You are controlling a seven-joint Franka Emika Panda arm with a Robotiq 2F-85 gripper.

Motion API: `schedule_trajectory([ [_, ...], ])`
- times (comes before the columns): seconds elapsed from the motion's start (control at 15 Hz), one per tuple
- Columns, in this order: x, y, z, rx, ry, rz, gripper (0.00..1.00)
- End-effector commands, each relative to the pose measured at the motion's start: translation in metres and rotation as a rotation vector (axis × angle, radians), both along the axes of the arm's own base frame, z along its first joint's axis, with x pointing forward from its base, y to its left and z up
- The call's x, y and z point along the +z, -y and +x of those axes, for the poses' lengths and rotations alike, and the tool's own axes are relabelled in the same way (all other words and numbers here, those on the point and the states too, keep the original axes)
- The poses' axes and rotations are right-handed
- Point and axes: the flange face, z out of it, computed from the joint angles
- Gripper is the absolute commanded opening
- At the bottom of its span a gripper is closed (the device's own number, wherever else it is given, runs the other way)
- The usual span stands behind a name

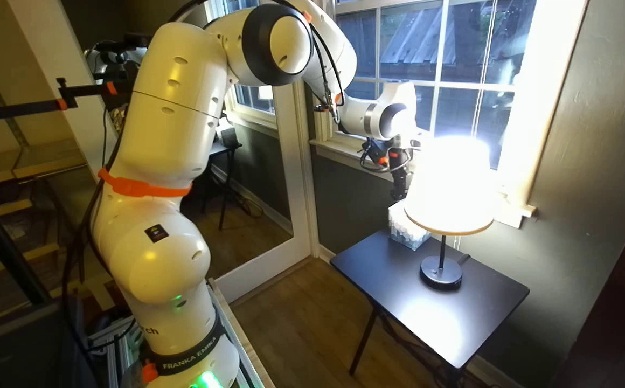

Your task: Put the black object on the window seal

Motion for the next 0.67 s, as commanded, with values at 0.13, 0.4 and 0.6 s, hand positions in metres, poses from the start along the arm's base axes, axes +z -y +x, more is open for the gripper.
schedule_trajectory([
  [0.13,0.001,-0.031,0.053,0.231,0.108,0.093,0.43],
  [0.4,0.001,-0.040,0.084,0.331,0.141,0.116,0.43],
  [0.6,0.006,-0.032,0.105,0.313,0.172,0.131,0.43],
])
